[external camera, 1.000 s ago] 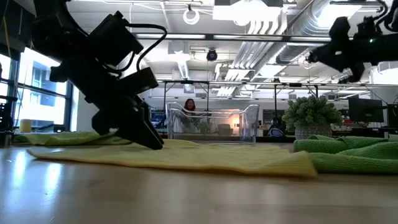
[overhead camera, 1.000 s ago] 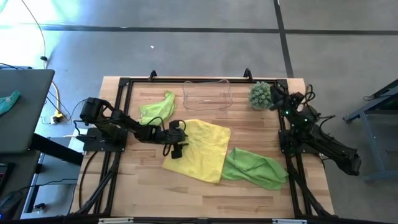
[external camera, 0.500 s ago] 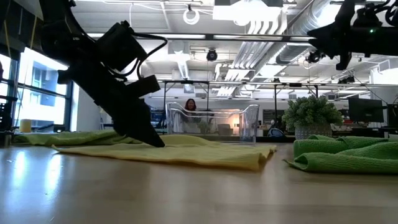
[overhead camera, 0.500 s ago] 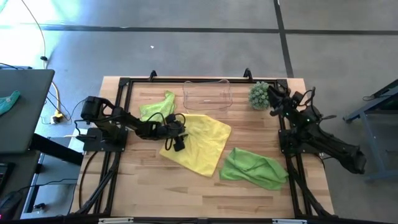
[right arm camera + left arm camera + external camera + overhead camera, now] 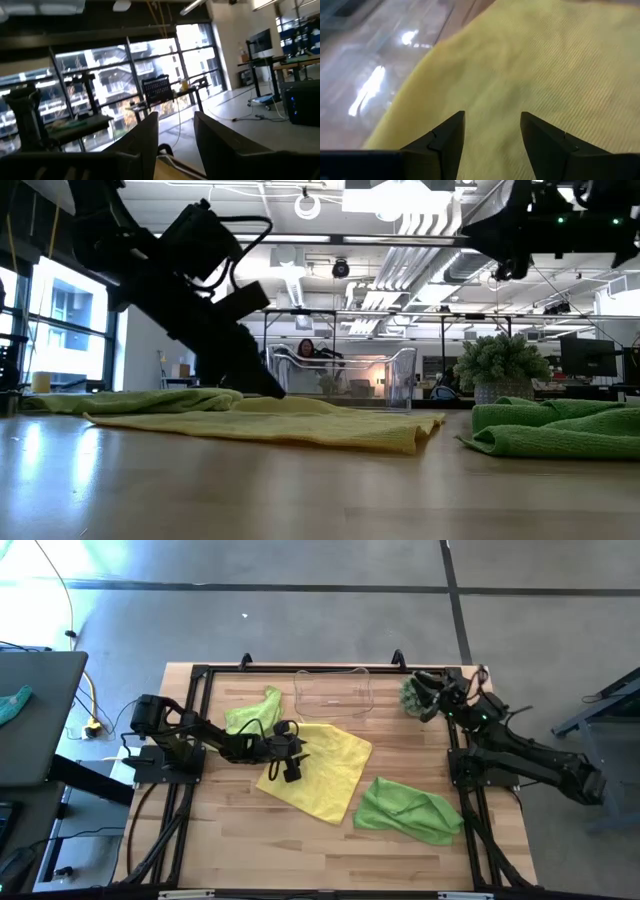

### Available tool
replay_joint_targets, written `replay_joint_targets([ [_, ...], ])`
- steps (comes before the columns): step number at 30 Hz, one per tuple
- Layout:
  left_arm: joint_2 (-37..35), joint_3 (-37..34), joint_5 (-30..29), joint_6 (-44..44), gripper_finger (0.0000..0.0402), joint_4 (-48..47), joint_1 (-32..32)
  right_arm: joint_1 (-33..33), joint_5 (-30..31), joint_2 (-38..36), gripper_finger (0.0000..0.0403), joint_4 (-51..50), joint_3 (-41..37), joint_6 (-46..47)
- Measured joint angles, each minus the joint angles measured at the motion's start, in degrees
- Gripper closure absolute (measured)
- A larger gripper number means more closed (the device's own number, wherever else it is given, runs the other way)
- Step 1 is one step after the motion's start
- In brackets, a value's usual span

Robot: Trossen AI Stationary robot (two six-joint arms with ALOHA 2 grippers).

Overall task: Roll microfiber towels into tight, uniform cylinder then place into a basket
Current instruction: Fold the yellow microfiber towel

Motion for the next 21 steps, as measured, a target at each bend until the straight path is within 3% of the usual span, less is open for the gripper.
replay_joint_targets([
  [9, 0.0, 5.4, 3.7, 2.6, 0.022, 0.0, 0.0, 9.7, -0.3, 13.4, 0.0284, -15.1, 8.3, -3.1],
  [21, 0.0, 8.3, 3.4, 2.2, 0.022, -0.2, 0.1, 25.0, -0.3, 29.8, 0.0284, -15.8, 9.9, -1.4],
])
